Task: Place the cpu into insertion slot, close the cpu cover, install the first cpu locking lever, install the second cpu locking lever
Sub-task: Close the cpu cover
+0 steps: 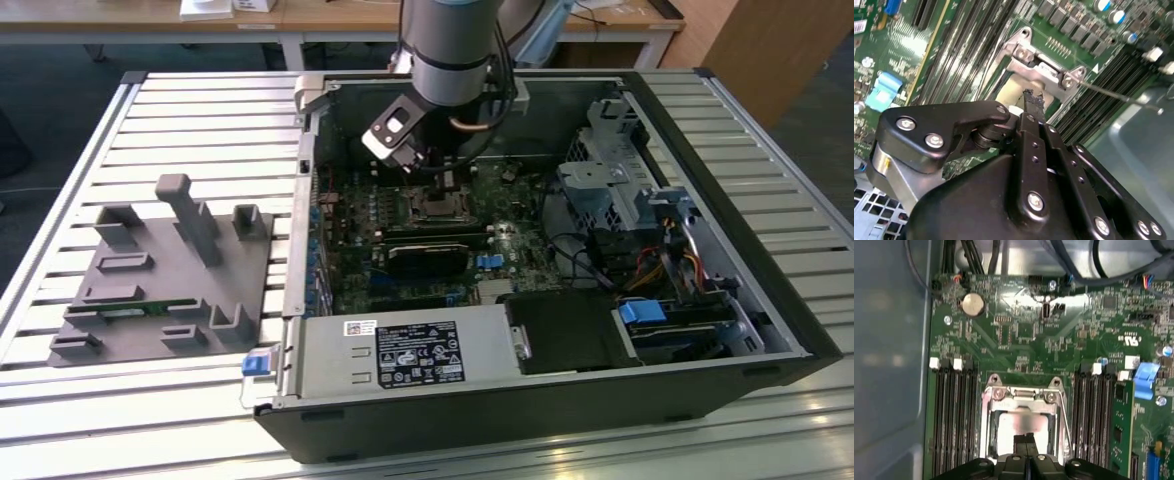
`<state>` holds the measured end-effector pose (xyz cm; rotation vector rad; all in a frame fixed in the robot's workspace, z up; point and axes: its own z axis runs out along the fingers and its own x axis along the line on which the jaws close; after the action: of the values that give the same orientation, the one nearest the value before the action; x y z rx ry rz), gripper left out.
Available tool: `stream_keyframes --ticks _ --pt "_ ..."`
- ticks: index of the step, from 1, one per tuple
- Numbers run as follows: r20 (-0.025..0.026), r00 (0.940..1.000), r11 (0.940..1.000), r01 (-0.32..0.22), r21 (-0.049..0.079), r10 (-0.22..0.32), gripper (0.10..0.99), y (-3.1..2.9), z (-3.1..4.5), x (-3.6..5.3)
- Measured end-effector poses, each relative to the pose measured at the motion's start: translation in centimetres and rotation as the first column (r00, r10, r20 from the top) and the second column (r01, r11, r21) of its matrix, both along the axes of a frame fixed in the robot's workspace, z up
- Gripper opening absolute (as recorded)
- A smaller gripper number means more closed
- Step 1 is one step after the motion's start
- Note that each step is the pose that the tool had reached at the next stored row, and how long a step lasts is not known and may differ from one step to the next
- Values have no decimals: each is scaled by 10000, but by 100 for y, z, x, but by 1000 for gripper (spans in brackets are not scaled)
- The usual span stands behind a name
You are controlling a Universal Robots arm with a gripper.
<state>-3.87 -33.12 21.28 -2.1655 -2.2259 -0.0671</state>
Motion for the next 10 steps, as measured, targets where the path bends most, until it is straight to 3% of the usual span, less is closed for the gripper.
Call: stream_keyframes --ticks 10 --pt "0 10000 10000 0 1 0 106 35 -78 -99"
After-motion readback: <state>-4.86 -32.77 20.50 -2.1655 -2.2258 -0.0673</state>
